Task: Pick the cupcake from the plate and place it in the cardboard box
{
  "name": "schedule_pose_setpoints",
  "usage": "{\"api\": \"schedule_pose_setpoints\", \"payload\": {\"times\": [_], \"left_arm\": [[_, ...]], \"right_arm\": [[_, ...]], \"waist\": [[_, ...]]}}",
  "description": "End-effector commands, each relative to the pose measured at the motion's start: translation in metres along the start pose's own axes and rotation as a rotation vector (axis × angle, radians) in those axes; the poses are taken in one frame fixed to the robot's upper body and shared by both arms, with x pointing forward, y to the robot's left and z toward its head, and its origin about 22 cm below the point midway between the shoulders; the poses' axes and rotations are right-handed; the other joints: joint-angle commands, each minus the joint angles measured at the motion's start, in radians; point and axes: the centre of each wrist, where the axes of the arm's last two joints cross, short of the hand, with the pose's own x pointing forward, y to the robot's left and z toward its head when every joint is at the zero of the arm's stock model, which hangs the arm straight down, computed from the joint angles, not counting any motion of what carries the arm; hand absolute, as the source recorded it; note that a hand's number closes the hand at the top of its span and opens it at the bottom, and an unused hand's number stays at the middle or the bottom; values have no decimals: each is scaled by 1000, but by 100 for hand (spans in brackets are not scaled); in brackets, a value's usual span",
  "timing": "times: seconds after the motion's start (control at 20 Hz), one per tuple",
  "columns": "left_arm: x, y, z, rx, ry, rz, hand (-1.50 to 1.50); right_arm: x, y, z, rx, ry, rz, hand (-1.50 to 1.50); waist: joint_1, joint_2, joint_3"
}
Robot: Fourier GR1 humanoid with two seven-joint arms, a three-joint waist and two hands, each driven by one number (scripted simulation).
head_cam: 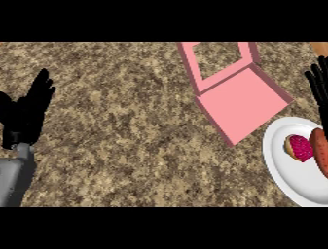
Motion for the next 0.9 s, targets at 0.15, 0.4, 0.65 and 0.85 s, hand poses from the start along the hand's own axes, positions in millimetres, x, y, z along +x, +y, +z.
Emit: {"api": "schedule_pose_setpoints", "payload": {"times": [0.15,0.4,0.65,0.85], "left_arm": [[-22,29,16,11,-6,-173,0],[-48,29,31,-3,62,-220,0],[-62,18,43,-82,8,-278,0],[-60,7,47,-134,-29,-275,0]], "right_arm": [[-25,-51,73,-414,-185,240,-150],[-56,-95,143,-974,-59,383,-150],[-72,-62,206,-941,-328,655,-150],[-87,-19,290,-840,-146,853,-150]], "waist": [[-147,-10,37],[-253,-6,47],[-149,3,36],[-94,13,31]]}}
